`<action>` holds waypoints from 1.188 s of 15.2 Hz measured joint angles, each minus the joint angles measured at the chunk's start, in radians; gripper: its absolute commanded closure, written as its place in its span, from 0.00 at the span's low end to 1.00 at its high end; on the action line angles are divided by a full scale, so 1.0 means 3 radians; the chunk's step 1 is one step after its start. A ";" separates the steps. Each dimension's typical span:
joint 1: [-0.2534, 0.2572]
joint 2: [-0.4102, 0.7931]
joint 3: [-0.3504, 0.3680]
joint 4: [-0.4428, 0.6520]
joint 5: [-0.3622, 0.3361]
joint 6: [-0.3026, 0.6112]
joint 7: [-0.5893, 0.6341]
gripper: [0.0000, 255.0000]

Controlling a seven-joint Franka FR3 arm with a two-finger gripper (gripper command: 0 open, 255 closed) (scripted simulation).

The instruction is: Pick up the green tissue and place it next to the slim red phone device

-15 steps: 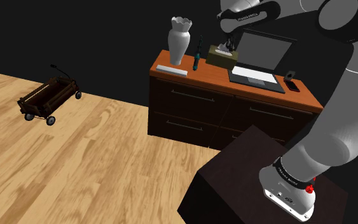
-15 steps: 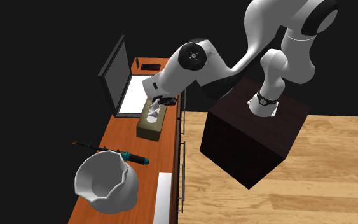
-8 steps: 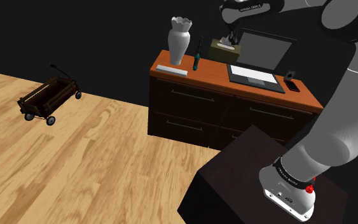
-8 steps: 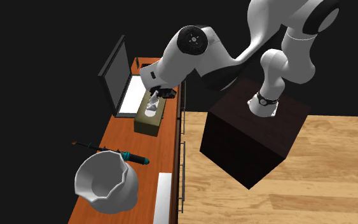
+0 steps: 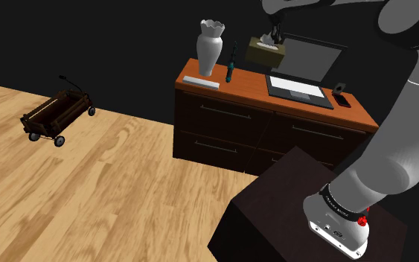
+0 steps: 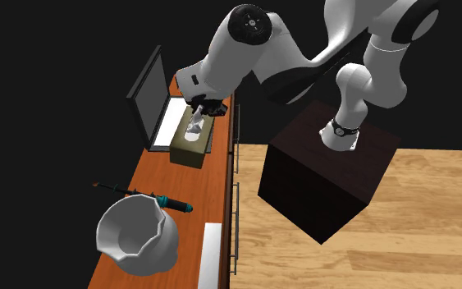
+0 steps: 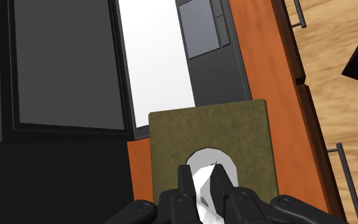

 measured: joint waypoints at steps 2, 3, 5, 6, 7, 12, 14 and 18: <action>0.0000 -0.0004 0.0001 0.0074 0.0012 -0.0067 -0.0042 1.00; 0.0000 0.0000 0.0001 0.0130 0.0020 -0.0111 -0.0070 1.00; 0.0002 0.0001 0.0002 0.0215 0.0032 -0.0186 -0.0111 1.00; 0.0007 -0.0002 0.0005 0.0251 0.0035 -0.0224 -0.0125 1.00; 0.0010 0.0000 0.0006 0.0299 0.0040 -0.0265 -0.0145 1.00; -0.0064 -0.0183 -0.0040 0.0118 0.0030 -0.0201 -0.0251 1.00; -0.0120 -0.0330 -0.0079 -0.0076 0.0010 -0.0107 -0.0309 1.00; -0.0261 -0.0628 -0.0189 -0.0465 -0.0025 0.0107 -0.0474 1.00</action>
